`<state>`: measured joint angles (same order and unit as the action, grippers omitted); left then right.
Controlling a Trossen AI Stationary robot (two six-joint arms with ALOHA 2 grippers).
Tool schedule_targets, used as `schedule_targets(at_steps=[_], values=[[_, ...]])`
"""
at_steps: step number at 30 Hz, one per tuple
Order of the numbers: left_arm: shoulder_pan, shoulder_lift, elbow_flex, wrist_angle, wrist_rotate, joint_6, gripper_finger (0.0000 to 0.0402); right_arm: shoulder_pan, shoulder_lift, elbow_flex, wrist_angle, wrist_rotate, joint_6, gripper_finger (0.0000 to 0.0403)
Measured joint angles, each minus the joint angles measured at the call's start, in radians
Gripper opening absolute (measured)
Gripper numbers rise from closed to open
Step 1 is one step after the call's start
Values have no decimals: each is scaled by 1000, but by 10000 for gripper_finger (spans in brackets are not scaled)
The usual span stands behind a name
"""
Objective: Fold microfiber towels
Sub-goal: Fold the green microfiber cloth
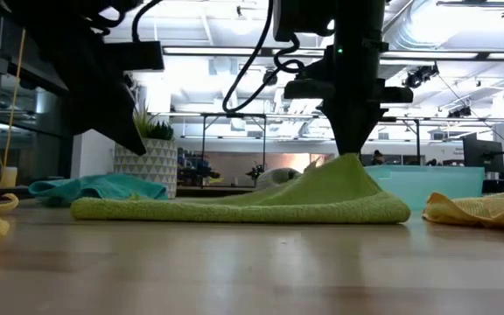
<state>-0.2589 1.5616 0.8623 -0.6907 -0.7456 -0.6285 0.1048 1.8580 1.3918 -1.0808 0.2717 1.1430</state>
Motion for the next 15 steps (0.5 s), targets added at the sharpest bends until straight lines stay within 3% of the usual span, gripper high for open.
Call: schedule_targets(at_steps=[9,15], values=[[59,-66,0,-25,62,98,102,-27,-25,0,-116,21,-161,175],[61,-188,-7,13,144,97,127,19,-63,-30,-248,31,-237,222]])
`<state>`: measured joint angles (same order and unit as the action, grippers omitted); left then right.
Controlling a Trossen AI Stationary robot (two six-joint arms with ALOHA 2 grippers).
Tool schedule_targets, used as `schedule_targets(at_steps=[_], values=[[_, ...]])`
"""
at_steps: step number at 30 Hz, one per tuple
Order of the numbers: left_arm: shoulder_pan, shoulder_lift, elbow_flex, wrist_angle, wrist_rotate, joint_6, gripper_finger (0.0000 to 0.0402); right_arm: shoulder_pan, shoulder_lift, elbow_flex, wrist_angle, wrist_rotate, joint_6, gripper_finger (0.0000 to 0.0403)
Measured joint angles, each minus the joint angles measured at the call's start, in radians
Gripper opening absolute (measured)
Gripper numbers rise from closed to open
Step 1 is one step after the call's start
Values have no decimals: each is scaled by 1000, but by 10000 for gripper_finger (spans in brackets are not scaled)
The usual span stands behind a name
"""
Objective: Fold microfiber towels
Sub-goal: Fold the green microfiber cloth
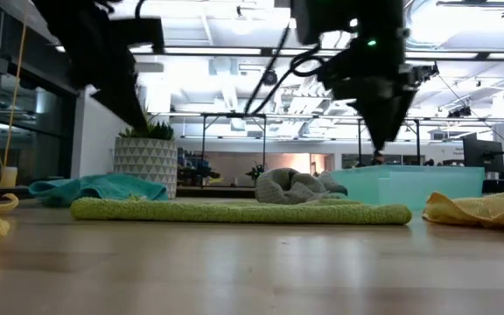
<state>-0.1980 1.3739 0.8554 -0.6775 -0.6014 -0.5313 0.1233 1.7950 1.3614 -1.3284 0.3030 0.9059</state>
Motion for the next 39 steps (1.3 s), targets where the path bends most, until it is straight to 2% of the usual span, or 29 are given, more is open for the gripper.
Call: schedule_targets(at_steps=[2,4,9,13,16,20,24,30,36,39], values=[[-5,-48,-28,94,46,-4,132,20,-39,-74,12,-51,7,226],[-9,-98,-76,208,133,9,135,44,-96,-164,42,-108,67,226],[-10,-191,-187,480,365,75,136,149,-311,-391,192,-173,302,226],[-3,-230,-245,636,408,98,135,225,-483,-510,385,-144,460,226],[12,-229,-251,684,392,98,134,256,-579,-582,592,-88,477,227],[30,-227,-251,683,400,131,134,260,-635,-658,882,-42,349,226],[18,-226,-251,666,433,228,133,242,-613,-674,1041,-59,138,226],[-54,-207,-248,644,444,332,134,195,-507,-579,1012,-166,-184,226],[-127,-114,-194,395,469,380,134,176,-342,-425,890,-210,-475,226],[-157,-41,-164,359,459,445,134,175,-264,-351,813,-207,-584,226]])
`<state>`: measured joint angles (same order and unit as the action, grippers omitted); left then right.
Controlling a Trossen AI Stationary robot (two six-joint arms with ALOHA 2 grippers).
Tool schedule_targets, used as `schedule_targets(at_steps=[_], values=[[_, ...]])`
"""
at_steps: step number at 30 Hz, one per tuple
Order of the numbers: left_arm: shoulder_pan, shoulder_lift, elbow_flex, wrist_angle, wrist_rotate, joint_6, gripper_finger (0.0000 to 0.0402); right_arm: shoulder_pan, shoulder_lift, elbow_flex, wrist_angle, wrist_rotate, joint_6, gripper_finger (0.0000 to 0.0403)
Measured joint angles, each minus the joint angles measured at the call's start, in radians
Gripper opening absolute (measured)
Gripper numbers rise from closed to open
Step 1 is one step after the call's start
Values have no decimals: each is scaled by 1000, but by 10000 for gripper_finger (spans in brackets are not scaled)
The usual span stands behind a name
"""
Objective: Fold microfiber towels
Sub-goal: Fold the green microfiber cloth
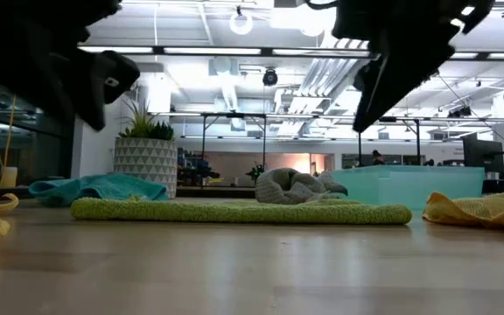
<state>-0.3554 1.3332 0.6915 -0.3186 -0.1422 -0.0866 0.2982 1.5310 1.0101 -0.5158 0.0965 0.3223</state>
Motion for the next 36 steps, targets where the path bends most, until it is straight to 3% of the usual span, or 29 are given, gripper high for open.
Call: schedule_targets(at_steps=[7,11,23,27,33,36], values=[[-13,150,31,-7,-73,39,134,-7,111,115,-214,7,-42,226],[-8,209,30,-16,-129,39,134,-6,116,114,-223,7,-35,226],[8,295,32,-22,-106,31,126,-1,98,115,-243,16,-26,226],[8,294,31,-22,-103,28,95,9,100,114,-197,4,-58,226],[8,296,30,-20,-81,2,17,46,100,62,-121,-27,-144,226],[8,297,29,-20,-83,-20,7,64,100,4,-77,-38,-148,226]])
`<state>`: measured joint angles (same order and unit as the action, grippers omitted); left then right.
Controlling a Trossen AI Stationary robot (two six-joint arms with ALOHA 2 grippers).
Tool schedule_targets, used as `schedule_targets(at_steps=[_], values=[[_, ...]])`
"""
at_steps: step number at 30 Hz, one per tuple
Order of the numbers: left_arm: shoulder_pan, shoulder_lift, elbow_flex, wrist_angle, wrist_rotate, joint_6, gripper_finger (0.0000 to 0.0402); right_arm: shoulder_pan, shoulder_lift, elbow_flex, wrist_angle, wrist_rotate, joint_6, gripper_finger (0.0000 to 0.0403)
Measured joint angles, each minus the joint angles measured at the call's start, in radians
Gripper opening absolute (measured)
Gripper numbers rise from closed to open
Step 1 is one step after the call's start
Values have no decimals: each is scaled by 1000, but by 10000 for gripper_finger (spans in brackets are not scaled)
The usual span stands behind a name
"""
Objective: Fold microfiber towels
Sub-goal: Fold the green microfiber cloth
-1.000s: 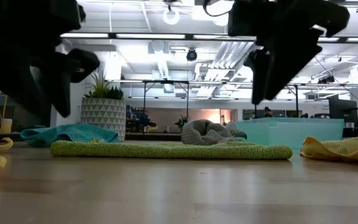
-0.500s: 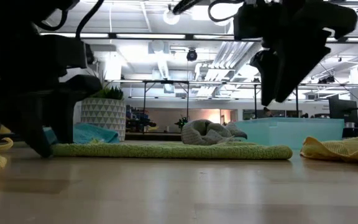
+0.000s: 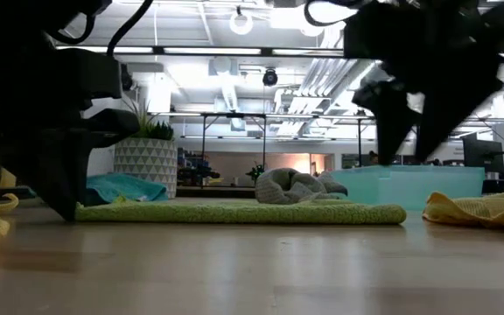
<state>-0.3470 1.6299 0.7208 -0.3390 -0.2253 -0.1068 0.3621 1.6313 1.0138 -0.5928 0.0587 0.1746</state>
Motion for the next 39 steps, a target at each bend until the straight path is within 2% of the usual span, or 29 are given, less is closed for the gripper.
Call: schedule_targets(at_steps=[9,17,26,30,37,39], values=[[0,0,-1,-1,-2,-3,4,7,0,-94,202,22,-65,226],[0,2,-1,5,-19,6,2,7,48,-123,227,38,-105,226],[1,3,-2,8,-26,6,2,7,130,-118,276,56,-78,221],[2,3,-2,6,-26,6,2,9,136,-117,243,61,-2,178],[3,2,1,2,0,-2,3,7,136,-117,221,73,138,29],[4,-10,5,-1,18,-31,3,6,133,-112,213,62,189,9]])
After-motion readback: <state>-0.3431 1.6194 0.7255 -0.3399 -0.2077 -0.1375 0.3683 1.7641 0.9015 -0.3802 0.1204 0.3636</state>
